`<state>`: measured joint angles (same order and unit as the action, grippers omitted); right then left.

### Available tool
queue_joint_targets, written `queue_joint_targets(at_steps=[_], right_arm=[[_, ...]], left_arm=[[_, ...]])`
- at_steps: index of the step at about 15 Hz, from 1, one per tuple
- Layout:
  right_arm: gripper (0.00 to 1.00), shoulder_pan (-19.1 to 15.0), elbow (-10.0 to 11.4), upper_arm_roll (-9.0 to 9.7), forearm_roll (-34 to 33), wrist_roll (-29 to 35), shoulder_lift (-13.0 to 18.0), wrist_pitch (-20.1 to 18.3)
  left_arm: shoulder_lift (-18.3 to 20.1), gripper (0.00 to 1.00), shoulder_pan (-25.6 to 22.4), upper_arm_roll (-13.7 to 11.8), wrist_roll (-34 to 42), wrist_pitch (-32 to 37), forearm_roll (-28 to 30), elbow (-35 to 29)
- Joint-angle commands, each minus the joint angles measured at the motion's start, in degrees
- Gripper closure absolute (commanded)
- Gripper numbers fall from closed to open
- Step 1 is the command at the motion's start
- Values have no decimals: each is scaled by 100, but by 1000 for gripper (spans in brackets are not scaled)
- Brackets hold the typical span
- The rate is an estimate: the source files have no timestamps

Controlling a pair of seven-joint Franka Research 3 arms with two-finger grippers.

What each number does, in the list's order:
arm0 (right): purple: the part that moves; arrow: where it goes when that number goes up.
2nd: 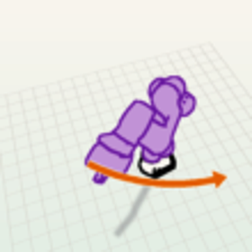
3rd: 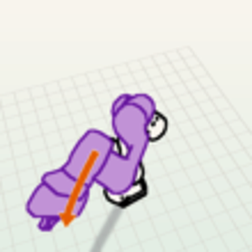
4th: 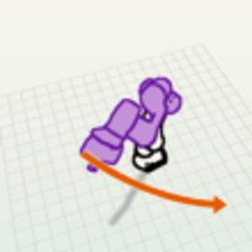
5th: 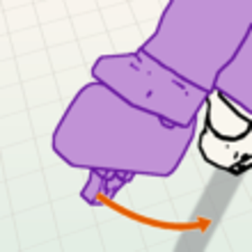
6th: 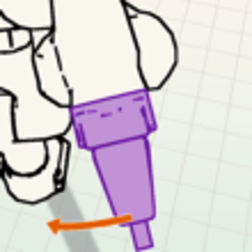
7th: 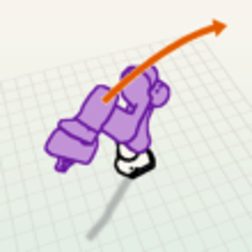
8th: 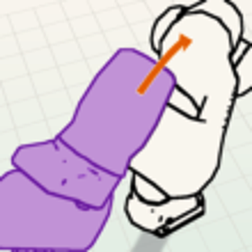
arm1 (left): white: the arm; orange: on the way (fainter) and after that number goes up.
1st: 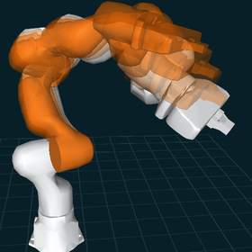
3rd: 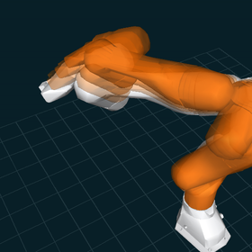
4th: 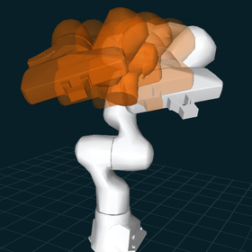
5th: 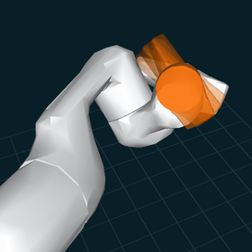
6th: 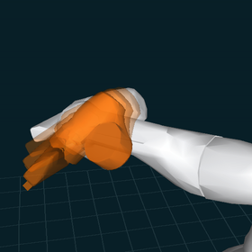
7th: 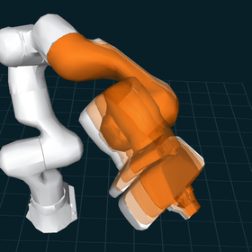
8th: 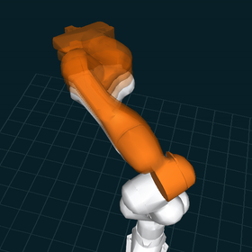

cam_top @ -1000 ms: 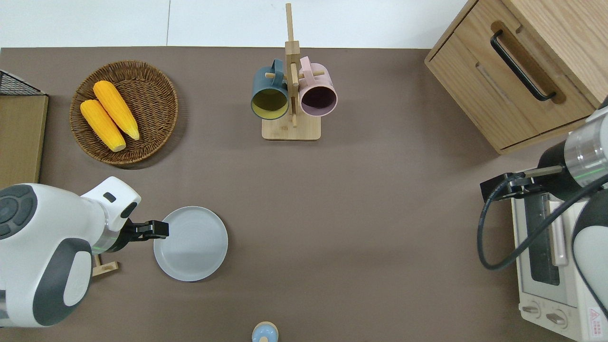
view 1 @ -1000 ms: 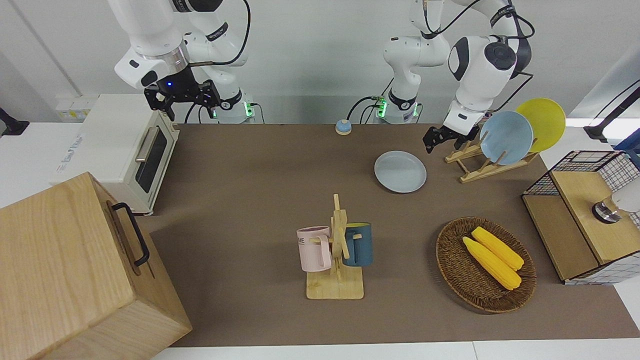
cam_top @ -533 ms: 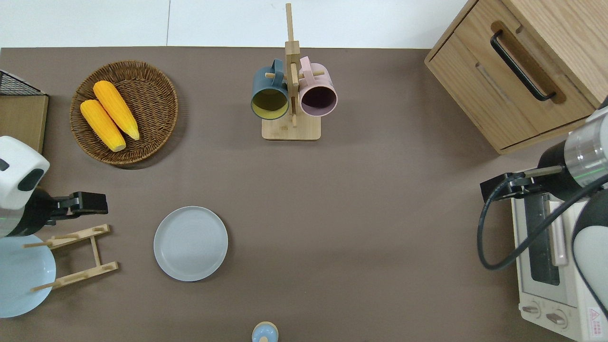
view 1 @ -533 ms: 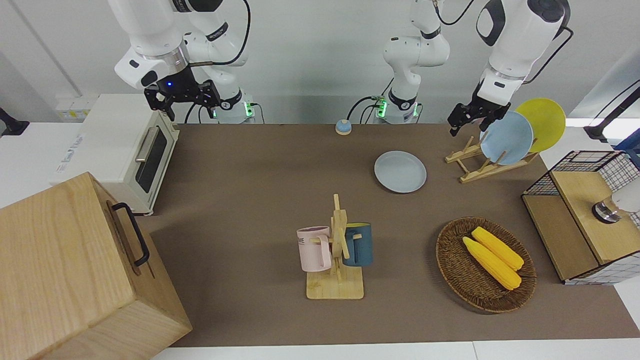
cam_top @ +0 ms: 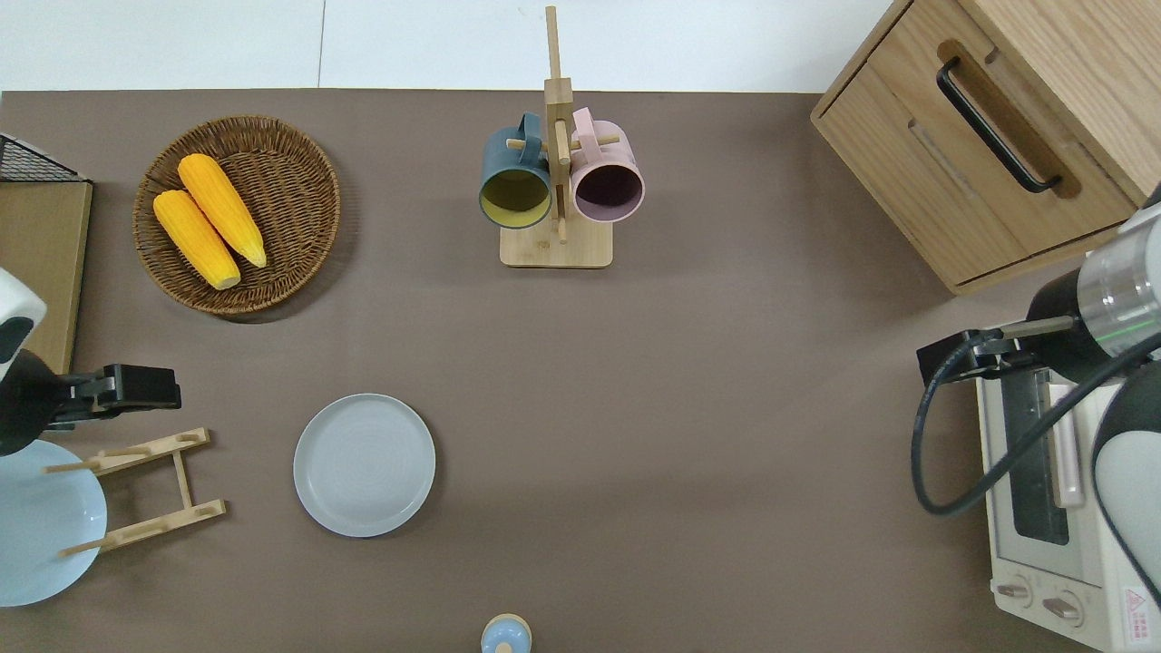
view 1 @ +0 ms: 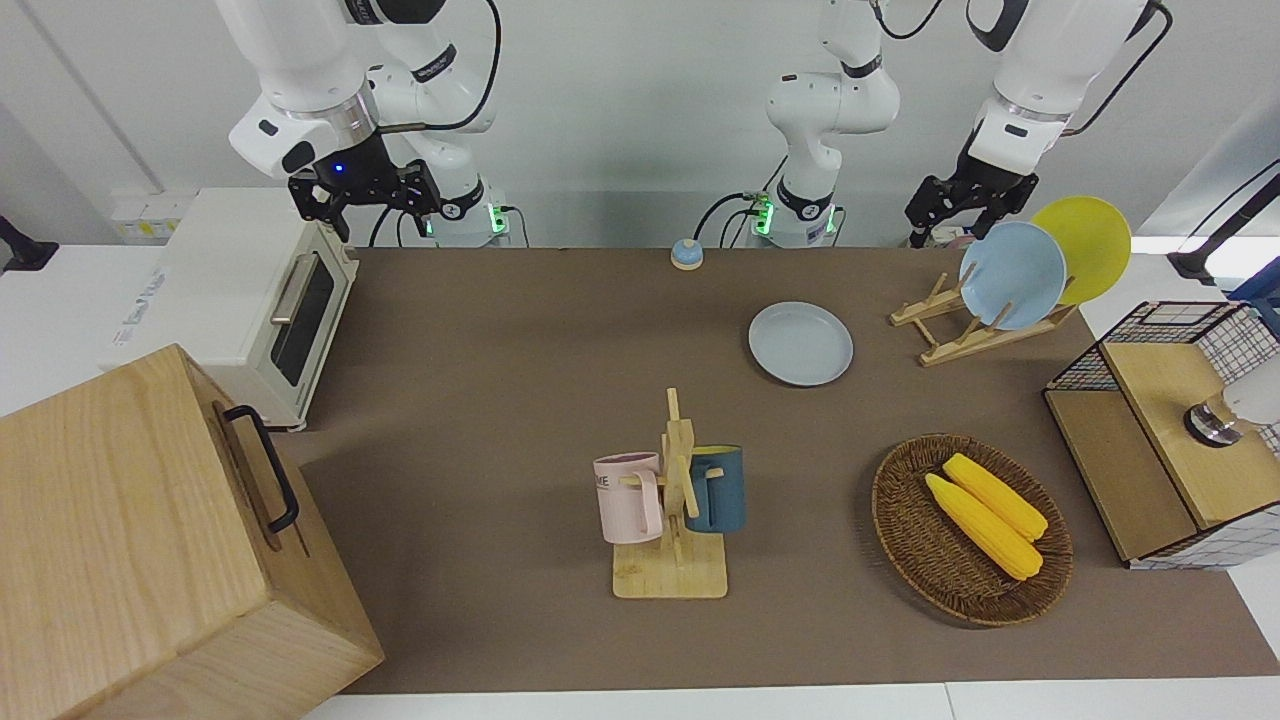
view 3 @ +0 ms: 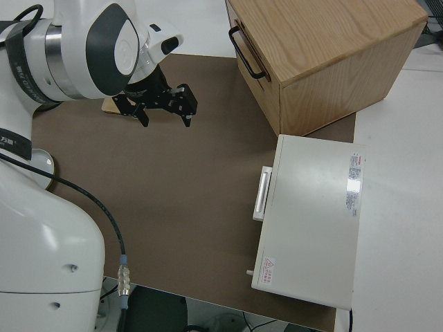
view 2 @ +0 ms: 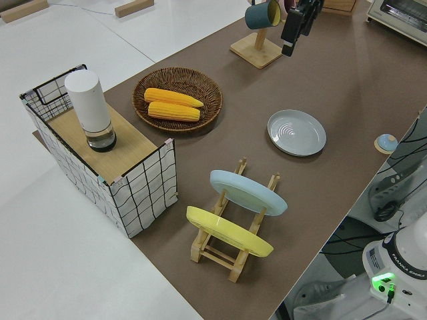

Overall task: Pick gray plate from low plate rack and place it on table with left arm
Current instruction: 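Open the left gripper and withdraw it back toward the rack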

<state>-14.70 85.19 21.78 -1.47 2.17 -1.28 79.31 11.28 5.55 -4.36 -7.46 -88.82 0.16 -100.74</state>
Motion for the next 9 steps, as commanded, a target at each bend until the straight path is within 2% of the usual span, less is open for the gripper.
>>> queue_joint_targets(at_steps=[1,9], right_arm=[[17,-147,-55,134,-38,73,14,-82],[17,-147,-55,134,-38,73,14,-82]], left_arm=[[-38,0,25,-21,359,383,-8,371],[-65,0,-1,-39,298,366,-87,354]])
